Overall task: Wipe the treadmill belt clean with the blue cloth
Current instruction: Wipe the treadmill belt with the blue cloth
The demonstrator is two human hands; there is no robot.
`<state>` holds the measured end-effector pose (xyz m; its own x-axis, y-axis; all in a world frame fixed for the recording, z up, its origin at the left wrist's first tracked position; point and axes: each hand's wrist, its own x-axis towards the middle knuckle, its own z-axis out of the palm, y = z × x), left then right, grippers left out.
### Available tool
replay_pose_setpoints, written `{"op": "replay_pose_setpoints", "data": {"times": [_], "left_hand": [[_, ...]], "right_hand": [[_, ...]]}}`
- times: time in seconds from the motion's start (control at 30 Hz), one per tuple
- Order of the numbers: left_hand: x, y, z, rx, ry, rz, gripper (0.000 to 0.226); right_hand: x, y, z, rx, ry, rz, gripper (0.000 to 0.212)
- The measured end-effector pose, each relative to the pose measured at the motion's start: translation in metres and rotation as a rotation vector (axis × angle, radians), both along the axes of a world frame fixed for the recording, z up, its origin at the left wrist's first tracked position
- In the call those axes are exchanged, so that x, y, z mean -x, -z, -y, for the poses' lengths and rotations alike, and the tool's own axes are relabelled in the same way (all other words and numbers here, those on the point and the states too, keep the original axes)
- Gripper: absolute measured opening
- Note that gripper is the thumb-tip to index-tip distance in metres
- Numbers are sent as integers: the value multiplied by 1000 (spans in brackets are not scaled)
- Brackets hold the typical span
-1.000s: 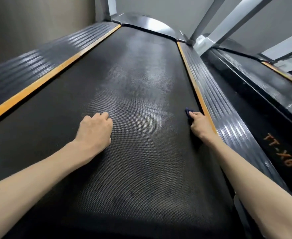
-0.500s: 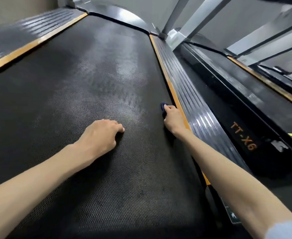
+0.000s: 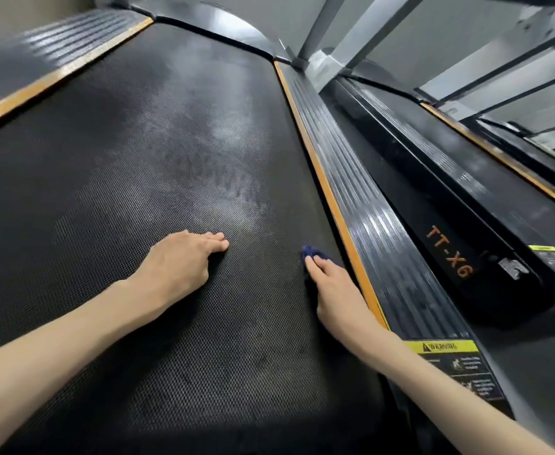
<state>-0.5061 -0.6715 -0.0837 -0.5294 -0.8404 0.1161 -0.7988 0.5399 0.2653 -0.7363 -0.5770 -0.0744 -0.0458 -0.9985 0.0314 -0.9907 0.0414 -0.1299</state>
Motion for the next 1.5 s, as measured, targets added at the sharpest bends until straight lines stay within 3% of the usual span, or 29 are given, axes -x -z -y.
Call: {"op": "replay_pose_setpoints", "data": {"times": [0.2, 0.43, 0.5, 0.6, 0.73, 0.87, 0.97, 1.2, 1.33, 1.5], "left_hand": [[-4, 2, 0, -28, 22, -36, 60], [-15, -18, -9, -81, -56, 27, 52], [-20, -18, -12, -52, -18, -1, 50], [-31, -9, -12, 19, 7, -28, 50], [-39, -6, -11, 51, -44, -13, 48], [-41, -4, -8, 38, -61, 20, 45], [-41, -6, -3, 25, -74, 23, 43], [-44, -16, 2, 17, -88, 34, 41], [-46, -12, 5, 25, -53, 67, 45], [-40, -5, -7, -5, -188, 44, 46]], "right_hand": [[7, -5, 65, 41, 78, -16, 60], [-31, 14, -67, 126, -121, 46, 62], [-27, 15, -66, 130, -148, 124, 58], [-5, 7, -7, 79, -75, 155, 53], [-21, 0, 33, 158, 138, 137, 46], [-76, 8, -35, 266, -169, 157, 45], [-69, 6, -37, 194, -305, 230, 51], [-20, -1, 86, 98, 162, 108, 51], [-59, -7, 78, 39, 117, 81, 52], [-114, 1, 1, 124, -5, 139, 54]]}}
